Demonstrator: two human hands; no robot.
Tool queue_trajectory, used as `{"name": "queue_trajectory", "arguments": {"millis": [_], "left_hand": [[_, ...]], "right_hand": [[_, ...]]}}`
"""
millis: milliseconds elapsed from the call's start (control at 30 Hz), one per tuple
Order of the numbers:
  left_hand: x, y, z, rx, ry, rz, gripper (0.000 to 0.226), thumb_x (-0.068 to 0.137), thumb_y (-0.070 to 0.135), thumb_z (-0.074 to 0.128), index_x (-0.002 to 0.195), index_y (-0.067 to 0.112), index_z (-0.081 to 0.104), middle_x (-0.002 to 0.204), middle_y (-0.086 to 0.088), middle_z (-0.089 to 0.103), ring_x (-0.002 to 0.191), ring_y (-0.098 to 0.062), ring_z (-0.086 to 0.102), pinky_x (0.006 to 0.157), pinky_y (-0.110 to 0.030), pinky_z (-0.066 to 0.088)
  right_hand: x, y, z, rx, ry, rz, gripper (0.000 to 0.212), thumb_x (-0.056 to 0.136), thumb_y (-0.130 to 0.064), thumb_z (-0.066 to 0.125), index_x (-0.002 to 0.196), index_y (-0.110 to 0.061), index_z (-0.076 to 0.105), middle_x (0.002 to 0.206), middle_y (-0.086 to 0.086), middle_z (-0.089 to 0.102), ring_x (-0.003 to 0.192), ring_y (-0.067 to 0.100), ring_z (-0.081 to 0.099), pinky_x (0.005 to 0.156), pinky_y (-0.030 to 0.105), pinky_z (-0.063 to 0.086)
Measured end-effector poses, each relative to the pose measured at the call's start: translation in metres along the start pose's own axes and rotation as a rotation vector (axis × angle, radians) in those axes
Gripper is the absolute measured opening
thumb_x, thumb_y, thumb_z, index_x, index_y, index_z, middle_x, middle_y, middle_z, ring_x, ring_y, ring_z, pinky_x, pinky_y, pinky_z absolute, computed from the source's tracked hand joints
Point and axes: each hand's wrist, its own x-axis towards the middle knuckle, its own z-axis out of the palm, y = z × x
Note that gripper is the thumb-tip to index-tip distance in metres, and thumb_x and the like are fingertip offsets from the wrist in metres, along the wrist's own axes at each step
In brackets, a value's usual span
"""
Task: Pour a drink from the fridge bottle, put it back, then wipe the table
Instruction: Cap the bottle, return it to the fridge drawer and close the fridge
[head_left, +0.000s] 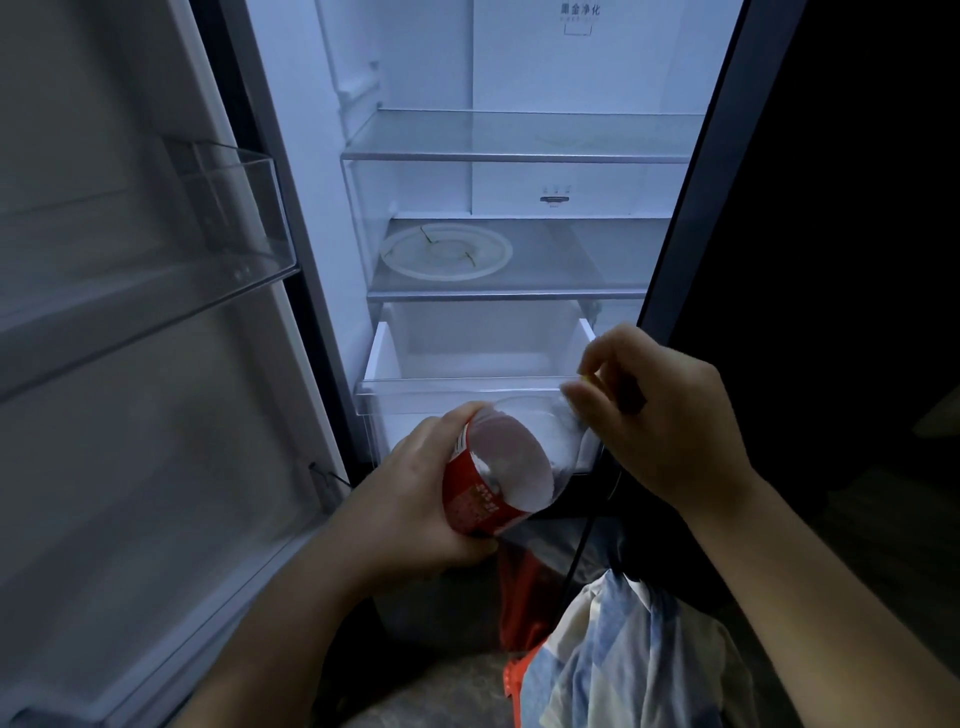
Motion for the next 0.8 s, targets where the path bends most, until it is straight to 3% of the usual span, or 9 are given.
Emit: {"name": "queue_trajectory", "arguments": {"millis": [100, 167, 267, 400, 500, 633, 700, 800], "left_hand": [[-0.004, 0.004, -0.003, -0.083, -0.082, -0.002, 0.104, 0.059, 0.035, 0.087, 0.137, 0.056, 0.021, 0.124, 0.031, 0.039, 0.110, 0.002, 0.052, 0.077, -0.020, 0.054], [-0.004, 0.007, 0.000, -0.072, -0.083, 0.003, 0.106, 0.058, 0.039, 0.086, 0.137, 0.056, 0.018, 0.128, 0.029, 0.039, 0.114, 0.004, 0.049, 0.086, -0.021, 0.052], [-0.004, 0.012, 0.008, -0.045, -0.022, 0.013, 0.104, 0.056, 0.043, 0.082, 0.134, 0.059, 0.015, 0.128, 0.025, 0.039, 0.115, 0.004, 0.046, 0.093, -0.026, 0.048], [-0.005, 0.018, 0.020, 0.065, 0.067, 0.041, 0.100, 0.058, 0.043, 0.078, 0.137, 0.052, 0.017, 0.125, 0.021, 0.040, 0.113, 0.000, 0.044, 0.091, -0.031, 0.048], [-0.007, 0.020, 0.024, 0.062, 0.095, 0.051, 0.101, 0.059, 0.042, 0.081, 0.137, 0.054, 0.017, 0.126, 0.022, 0.040, 0.114, 0.002, 0.043, 0.091, -0.029, 0.048], [-0.010, 0.026, 0.024, -0.009, 0.069, 0.032, 0.106, 0.056, 0.037, 0.086, 0.135, 0.057, 0.019, 0.128, 0.026, 0.039, 0.116, 0.004, 0.045, 0.092, -0.026, 0.049], [-0.013, 0.031, 0.028, -0.009, 0.077, 0.030, 0.106, 0.057, 0.038, 0.086, 0.136, 0.056, 0.019, 0.127, 0.026, 0.039, 0.116, 0.004, 0.045, 0.093, -0.027, 0.049], [-0.017, 0.038, 0.037, 0.006, 0.134, -0.001, 0.104, 0.057, 0.044, 0.084, 0.136, 0.058, 0.017, 0.127, 0.026, 0.039, 0.116, 0.004, 0.044, 0.094, -0.029, 0.048]], "right_hand": [[0.005, 0.012, -0.008, 0.060, -0.070, -0.267, 0.049, 0.092, -0.046, 0.051, 0.073, -0.002, 0.062, 0.061, 0.000, 0.052, 0.057, 0.009, 0.042, 0.058, 0.009, 0.032], [0.008, 0.013, -0.009, 0.064, -0.069, -0.253, 0.040, 0.091, -0.036, 0.055, 0.069, -0.003, 0.059, 0.059, 0.000, 0.050, 0.055, 0.009, 0.039, 0.057, 0.009, 0.030], [0.003, 0.001, -0.013, 0.029, -0.053, -0.008, 0.028, 0.086, -0.030, 0.052, 0.067, -0.009, 0.053, 0.052, 0.000, 0.049, 0.048, 0.014, 0.042, 0.049, 0.015, 0.031], [-0.005, -0.013, -0.019, -0.218, -0.103, 0.358, 0.036, 0.087, -0.041, 0.047, 0.063, -0.014, 0.043, 0.052, 0.002, 0.053, 0.048, 0.015, 0.050, 0.046, 0.029, 0.035], [-0.010, -0.010, -0.025, -0.274, -0.057, 0.192, 0.041, 0.091, -0.047, 0.044, 0.063, -0.017, 0.045, 0.047, -0.001, 0.048, 0.042, 0.013, 0.045, 0.042, 0.024, 0.030], [-0.011, 0.007, -0.038, -0.015, -0.116, -0.194, 0.038, 0.092, -0.042, 0.050, 0.074, -0.009, 0.059, 0.058, -0.011, 0.044, 0.051, 0.006, 0.039, 0.052, 0.013, 0.032], [-0.010, 0.015, -0.041, 0.030, -0.124, -0.226, 0.036, 0.091, -0.036, 0.053, 0.069, -0.007, 0.058, 0.057, -0.007, 0.046, 0.051, 0.008, 0.039, 0.052, 0.016, 0.033], [-0.013, 0.012, -0.037, -0.013, -0.106, -0.084, 0.033, 0.090, -0.032, 0.052, 0.064, -0.011, 0.047, 0.049, -0.003, 0.043, 0.046, 0.014, 0.039, 0.048, 0.017, 0.031]]}}
